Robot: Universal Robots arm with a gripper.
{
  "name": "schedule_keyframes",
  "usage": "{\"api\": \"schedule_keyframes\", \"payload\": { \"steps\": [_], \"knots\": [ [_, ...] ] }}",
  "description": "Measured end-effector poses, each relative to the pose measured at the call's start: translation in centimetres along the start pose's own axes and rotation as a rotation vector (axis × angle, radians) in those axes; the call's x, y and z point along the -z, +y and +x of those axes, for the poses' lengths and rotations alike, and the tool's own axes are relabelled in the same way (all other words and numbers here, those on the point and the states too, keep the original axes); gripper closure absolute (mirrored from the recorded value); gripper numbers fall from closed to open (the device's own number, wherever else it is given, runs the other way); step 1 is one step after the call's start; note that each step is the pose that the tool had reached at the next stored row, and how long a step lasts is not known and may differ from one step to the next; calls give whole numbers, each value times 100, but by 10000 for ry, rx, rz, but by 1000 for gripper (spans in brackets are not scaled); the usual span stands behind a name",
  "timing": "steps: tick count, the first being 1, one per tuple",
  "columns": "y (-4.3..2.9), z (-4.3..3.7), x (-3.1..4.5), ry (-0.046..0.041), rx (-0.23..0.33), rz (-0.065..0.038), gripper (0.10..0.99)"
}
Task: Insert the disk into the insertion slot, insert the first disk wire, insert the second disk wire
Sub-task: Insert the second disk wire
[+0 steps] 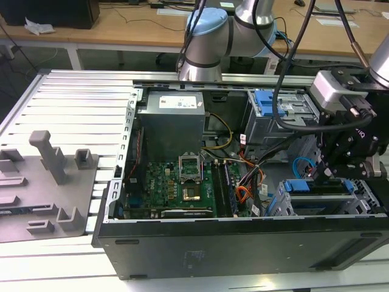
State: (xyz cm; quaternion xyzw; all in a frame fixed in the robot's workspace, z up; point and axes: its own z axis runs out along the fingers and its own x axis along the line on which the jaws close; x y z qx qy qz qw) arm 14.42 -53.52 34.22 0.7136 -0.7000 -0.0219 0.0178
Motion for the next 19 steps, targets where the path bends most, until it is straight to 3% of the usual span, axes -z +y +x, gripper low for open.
{"api": "schedule_keyframes", "payload": {
  "steps": [5, 10, 12, 16, 19],
  "knots": [
    [-4, 4, 25, -118, 7, 5, 980],
    [20, 3, 270, -113, 6, 15, 980],
    [57, 2, 272, -113, 8, 38, 980],
    [199, 0, 265, -111, 8, 154, 980],
    [219, -1, 264, -110, 11, 170, 980]
  ]
}}
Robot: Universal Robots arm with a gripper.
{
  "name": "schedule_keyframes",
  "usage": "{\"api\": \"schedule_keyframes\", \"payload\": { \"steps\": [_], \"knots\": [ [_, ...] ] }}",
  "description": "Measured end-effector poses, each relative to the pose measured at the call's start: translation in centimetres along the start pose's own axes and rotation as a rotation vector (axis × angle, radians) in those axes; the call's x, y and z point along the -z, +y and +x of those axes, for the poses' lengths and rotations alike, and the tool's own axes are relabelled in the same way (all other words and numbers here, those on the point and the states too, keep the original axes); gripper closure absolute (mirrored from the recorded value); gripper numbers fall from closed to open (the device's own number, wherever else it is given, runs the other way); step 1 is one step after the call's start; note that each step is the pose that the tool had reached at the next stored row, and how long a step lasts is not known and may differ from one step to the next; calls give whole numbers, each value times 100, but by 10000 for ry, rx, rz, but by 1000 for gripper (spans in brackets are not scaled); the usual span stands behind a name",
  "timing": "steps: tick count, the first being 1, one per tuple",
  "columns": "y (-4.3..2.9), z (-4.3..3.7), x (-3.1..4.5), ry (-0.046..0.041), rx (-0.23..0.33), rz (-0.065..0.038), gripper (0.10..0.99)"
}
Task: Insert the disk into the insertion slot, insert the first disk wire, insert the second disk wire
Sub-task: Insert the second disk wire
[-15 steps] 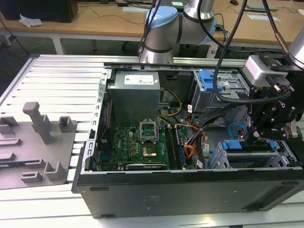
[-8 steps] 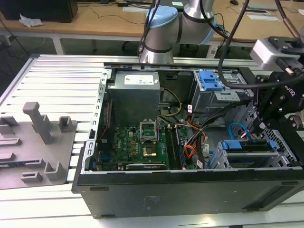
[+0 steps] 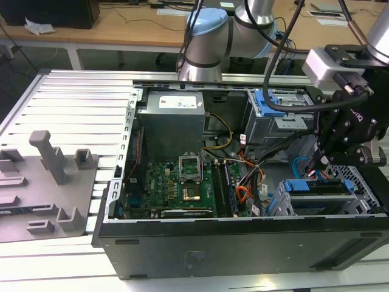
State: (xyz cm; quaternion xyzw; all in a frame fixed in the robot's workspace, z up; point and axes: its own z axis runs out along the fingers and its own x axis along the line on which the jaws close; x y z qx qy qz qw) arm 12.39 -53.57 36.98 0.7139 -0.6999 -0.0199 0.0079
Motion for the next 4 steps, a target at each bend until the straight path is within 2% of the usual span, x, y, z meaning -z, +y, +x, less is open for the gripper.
{"api": "schedule_keyframes", "payload": {
  "steps": [4],
  "knots": [
    [2, 0, 0, 0, -2, 0, 980]
  ]
}}
